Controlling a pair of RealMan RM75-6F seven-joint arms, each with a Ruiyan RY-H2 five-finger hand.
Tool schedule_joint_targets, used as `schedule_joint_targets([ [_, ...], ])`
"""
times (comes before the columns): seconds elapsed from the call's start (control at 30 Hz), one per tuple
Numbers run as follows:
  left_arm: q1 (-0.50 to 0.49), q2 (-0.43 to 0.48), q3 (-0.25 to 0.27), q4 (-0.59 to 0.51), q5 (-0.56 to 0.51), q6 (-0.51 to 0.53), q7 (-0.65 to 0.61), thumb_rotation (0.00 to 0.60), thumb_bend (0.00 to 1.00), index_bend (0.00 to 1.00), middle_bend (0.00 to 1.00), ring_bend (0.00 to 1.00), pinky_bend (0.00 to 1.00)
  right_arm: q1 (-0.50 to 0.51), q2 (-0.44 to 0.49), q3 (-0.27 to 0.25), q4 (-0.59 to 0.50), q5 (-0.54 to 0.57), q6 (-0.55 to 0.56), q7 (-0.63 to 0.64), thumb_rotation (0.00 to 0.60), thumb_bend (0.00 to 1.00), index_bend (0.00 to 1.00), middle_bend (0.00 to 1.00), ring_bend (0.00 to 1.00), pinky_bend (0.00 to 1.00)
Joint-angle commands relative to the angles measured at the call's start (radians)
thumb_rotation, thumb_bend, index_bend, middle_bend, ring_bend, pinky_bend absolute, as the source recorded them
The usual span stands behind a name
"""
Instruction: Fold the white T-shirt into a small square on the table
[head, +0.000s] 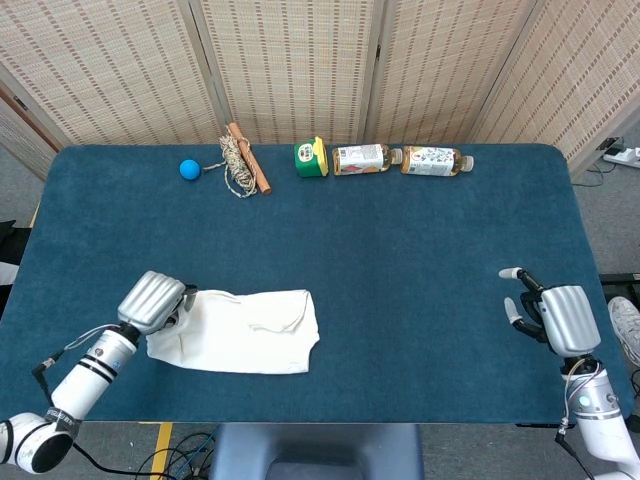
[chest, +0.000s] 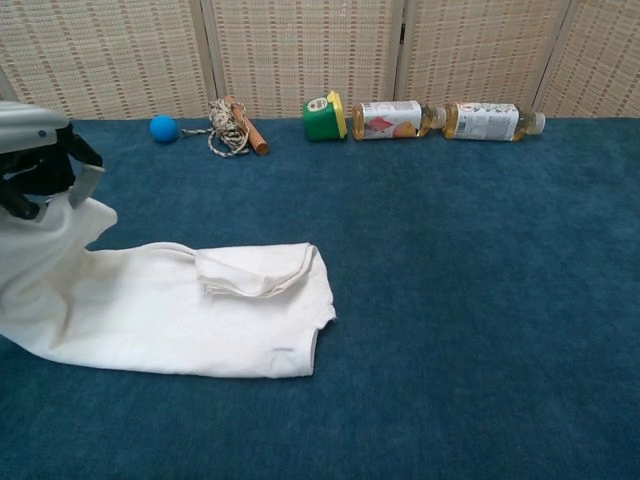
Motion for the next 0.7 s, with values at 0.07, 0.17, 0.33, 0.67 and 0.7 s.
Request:
schedule_joint_targets([
  [0.07, -0.071, -0.041, -0.043, -0.109, -0.155, -0.022, 0.187, 0.6, 0.53, 0.63, 0.93, 0.82, 0.96, -0.006, 0.001, -0.001, 0.01, 0.002, 0.004, 0.012, 0.6, 0.45, 0.33, 0.97, 1.0, 1.0],
  [0.17, -0.103, -0.083, -0.044, -0.127, -0.226, -0.014, 0.279, 0.6, 0.53, 0.63, 0.93, 0.82, 0.96, -0.011, 0.004, -0.001, 0.016, 0.004, 0.008, 0.02, 0.6, 0.45, 0.33, 0.97, 1.0, 1.0],
  [0.33, -0.147, -0.165, -0.054, -0.142, -0.335, 0.026, 0.378, 0.6, 0.53, 0.63, 0.93, 0.82, 0.96, -0.019, 0.007, -0.002, 0.022, 0.008, 0.01, 0.027, 0.6, 0.45, 0.33, 0.97, 1.0, 1.0],
  [0.67, -0.221, -0.279, -0.067, -0.128, -0.438, 0.076, 0.469, 0.6, 0.53, 0.63, 0.93, 0.82, 0.96, -0.024, 0.019, 0.004, 0.021, 0.014, 0.012, 0.029, 0.6, 0.45, 0.33, 0.97, 1.0, 1.0],
  [0.7, -0.228, -0.287, -0.067, -0.125, -0.448, 0.078, 0.479, 0.6, 0.53, 0.62, 0.93, 0.82, 0.96, -0.025, 0.019, 0.004, 0.021, 0.015, 0.012, 0.029, 0.6, 0.45, 0.33, 0.97, 1.0, 1.0],
])
